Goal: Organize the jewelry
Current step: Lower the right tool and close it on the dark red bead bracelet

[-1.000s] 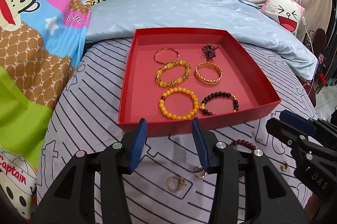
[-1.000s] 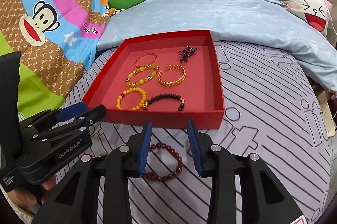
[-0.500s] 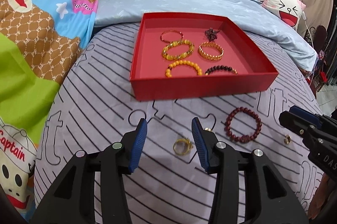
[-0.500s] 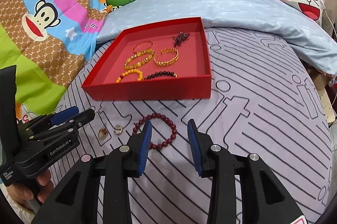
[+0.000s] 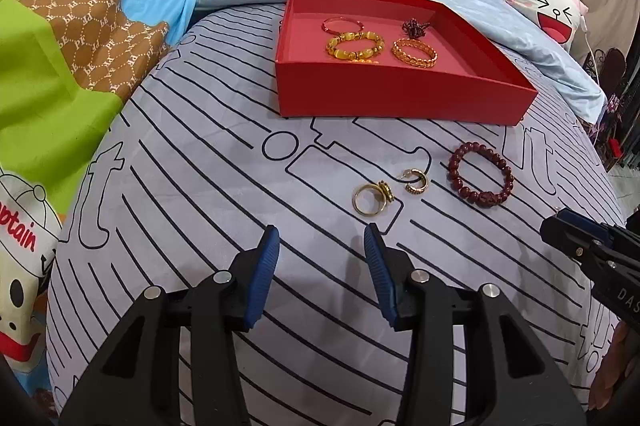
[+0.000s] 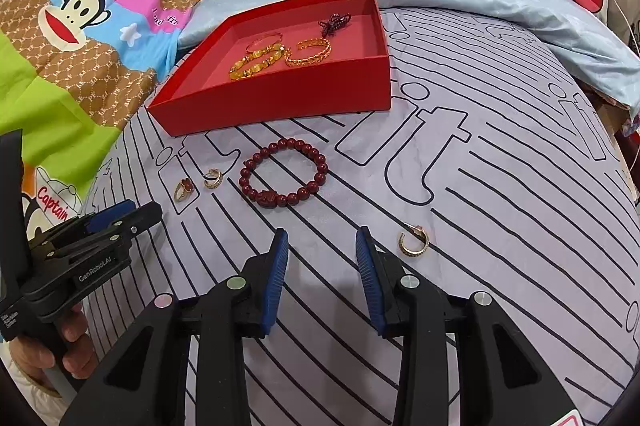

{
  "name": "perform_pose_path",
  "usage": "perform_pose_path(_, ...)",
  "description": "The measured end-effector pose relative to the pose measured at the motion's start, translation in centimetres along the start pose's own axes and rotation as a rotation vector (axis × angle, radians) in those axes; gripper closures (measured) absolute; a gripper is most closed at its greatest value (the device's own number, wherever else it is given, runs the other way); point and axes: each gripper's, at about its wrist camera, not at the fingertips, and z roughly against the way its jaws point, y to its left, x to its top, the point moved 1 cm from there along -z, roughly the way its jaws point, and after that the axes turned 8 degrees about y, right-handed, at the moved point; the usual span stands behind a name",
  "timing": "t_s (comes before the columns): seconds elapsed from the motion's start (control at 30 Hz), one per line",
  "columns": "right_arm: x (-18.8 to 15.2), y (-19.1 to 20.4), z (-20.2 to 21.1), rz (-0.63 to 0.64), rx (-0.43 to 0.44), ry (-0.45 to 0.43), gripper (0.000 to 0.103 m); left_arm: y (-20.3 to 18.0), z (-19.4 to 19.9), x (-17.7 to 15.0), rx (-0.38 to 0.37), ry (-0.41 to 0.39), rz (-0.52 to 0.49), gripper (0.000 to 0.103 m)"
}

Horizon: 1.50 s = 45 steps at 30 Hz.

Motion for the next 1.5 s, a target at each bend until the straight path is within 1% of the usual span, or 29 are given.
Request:
perform_pose_path(0.27, 1.4, 0.4, -0.4, 0.012, -0.009, -0.010, 0.068, -0.4, 0.0, 0.1, -0.012, -0.001, -0.006, 0.060)
perform_pose_path(0.67, 4.3, 1.1, -2.8, 0.050, -0.035, -0.008, 0.068, -0.2, -0.3, 0.5, -0.013, 0.007, 0.001, 0.059)
perform_pose_path(0.9, 4.6, 1.3, -4.1, 0.055, -0.040, 0.011, 0.068, 0.1, -0.6, 0.6, -0.014, 0.010, 0.008, 0.059)
perform_pose_path(1.0, 4.5, 1.4, -4.2, 0.063, -0.048, 0.006, 0.068, 0.1, -0.7, 0.6, -0.014, 0.013, 0.010, 0.059)
perform_pose_path(1.07, 4.4, 1.4, -4.2, 0.066, -0.058, 0.002, 0.072, 0.1, -0.7, 0.6, -0.014, 0.013, 0.010, 0.059)
perform_pose_path(1.13, 4.3, 1.4, -4.2, 0.069, -0.075, -0.002, 0.079, 0.1, -0.7, 0.6, -0.014, 0.013, 0.010, 0.058)
perform_pose_path(1.2, 4.2, 1.3, -4.2, 0.067, -0.077, -0.002, 0.087, 0.0, -0.7, 0.5, -0.014, 0.012, 0.008, 0.057)
perform_pose_path(1.27, 4.0, 1.1, -4.1, 0.062, -0.078, 0.000, 0.093, 0.1, -0.8, 0.5, -0.014, 0.012, 0.009, 0.057)
perform_pose_path(1.5, 2.4, 0.6, -3.2, 0.040, -0.054, 0.005, 0.095, -0.4, -0.7, 0.5, -0.027, 0.010, -0.001, 0.056)
